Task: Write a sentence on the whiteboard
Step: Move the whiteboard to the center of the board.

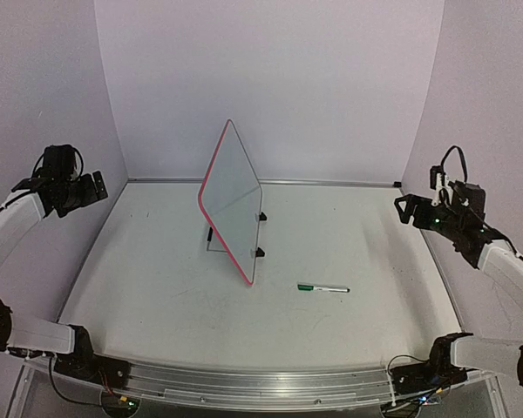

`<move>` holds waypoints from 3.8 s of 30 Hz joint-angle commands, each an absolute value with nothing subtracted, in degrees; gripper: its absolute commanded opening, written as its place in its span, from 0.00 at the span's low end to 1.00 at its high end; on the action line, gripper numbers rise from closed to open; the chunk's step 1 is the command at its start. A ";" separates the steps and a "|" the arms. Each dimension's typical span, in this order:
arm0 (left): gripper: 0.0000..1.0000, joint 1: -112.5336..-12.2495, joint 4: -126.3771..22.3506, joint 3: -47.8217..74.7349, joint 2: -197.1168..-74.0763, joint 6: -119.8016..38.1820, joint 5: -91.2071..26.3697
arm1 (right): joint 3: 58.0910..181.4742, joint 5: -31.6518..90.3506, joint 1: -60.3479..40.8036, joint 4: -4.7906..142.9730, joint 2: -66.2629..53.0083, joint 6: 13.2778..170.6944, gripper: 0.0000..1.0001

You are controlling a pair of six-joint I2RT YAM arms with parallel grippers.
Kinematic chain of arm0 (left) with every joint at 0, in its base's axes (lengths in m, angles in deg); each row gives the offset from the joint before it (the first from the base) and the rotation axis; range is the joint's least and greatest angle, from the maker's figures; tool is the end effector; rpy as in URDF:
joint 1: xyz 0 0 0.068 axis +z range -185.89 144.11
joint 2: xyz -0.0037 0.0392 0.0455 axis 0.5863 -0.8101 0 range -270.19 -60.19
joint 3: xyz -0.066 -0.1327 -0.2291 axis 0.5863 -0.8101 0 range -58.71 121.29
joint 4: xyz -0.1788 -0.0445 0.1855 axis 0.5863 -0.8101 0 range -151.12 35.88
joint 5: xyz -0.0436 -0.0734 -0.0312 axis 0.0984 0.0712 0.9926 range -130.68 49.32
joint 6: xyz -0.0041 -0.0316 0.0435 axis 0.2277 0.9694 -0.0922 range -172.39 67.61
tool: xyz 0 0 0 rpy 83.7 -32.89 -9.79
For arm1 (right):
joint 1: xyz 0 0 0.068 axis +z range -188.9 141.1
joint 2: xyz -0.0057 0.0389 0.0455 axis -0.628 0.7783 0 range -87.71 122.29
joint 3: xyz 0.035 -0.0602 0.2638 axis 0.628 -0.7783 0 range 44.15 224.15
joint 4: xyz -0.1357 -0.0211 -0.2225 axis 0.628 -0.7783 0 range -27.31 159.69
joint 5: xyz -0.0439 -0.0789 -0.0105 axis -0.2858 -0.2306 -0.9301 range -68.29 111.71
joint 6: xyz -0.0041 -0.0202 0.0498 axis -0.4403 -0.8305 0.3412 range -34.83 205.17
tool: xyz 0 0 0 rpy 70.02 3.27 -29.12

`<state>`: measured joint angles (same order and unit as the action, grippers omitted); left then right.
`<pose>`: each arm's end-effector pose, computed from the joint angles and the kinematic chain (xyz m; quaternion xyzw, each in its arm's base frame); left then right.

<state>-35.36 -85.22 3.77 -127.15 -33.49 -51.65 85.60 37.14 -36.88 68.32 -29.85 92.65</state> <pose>0.2541 0.0091 0.3338 -0.1925 0.8652 0.0113 0.4629 0.2342 0.0177 0.2923 -0.0409 0.8034 0.1564 0.5731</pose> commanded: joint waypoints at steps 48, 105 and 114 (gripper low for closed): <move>0.99 -35.28 -73.81 -0.90 -129.51 -47.20 -36.29 | 133.18 47.95 1.36 66.91 42.94 73.04 0.50; 0.99 -35.28 -75.12 -1.31 -124.96 -44.91 -35.41 | 139.92 -15.33 20.99 53.44 44.19 124.59 0.00; 0.99 -35.29 -75.49 -1.20 -124.92 -44.58 -35.41 | 143.54 -17.54 21.67 49.49 47.52 131.83 0.00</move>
<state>-35.36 -76.12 -1.52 -126.31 -44.94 -36.08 140.46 -10.39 21.29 52.44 46.12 124.91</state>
